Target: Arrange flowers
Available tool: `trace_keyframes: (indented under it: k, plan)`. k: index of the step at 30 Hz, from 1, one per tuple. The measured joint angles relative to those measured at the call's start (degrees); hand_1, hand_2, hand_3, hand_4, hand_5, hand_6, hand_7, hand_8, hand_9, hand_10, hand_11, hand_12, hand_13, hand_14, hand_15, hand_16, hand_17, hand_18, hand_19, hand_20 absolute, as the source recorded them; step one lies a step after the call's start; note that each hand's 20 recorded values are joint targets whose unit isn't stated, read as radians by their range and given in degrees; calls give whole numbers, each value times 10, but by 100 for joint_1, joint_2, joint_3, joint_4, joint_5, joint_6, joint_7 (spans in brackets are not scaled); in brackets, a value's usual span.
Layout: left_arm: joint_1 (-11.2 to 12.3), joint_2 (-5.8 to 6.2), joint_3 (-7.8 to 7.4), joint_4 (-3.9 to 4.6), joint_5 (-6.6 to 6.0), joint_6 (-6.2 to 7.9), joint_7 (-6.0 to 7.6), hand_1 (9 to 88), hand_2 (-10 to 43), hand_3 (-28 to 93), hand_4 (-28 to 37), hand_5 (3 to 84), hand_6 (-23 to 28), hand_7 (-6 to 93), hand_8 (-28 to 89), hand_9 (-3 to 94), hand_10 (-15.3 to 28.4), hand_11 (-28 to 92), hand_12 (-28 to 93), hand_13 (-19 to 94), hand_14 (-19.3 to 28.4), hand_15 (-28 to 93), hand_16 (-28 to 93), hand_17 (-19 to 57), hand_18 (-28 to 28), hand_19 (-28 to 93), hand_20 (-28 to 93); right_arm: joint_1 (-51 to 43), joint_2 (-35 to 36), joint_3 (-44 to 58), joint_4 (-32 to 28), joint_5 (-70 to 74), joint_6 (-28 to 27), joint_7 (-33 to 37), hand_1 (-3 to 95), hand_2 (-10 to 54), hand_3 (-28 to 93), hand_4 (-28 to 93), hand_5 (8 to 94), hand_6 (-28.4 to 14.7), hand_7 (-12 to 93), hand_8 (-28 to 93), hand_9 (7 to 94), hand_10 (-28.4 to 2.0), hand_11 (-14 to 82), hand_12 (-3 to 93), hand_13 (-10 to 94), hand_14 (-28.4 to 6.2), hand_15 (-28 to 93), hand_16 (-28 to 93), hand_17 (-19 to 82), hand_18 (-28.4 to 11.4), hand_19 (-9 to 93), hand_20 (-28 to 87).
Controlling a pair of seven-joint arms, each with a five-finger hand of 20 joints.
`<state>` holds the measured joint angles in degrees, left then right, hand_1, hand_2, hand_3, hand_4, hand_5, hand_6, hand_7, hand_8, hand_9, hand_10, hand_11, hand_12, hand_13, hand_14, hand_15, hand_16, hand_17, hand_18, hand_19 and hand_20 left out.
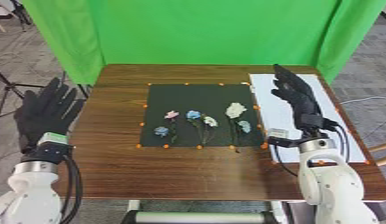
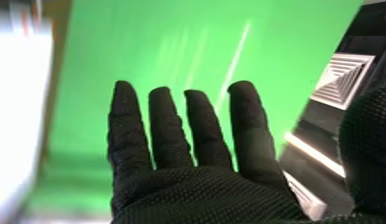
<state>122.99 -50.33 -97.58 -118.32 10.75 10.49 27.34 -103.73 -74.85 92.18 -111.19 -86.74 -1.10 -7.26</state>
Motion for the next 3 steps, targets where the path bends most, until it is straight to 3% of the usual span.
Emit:
trace_keyframes:
  k: [3]
  plan:
    - [74,1,-21,0,119,-26,-54,225,147,689,-283,358,52,124,-96,308,123,151,85,200,106,234,-78,-45,129,309,88,-5,-11,-37,-48,730,-469,224,82,44,825,-275,346,-14,99,-105,325,-125,20,84,250,-135,63,148,140,-163,268,186]
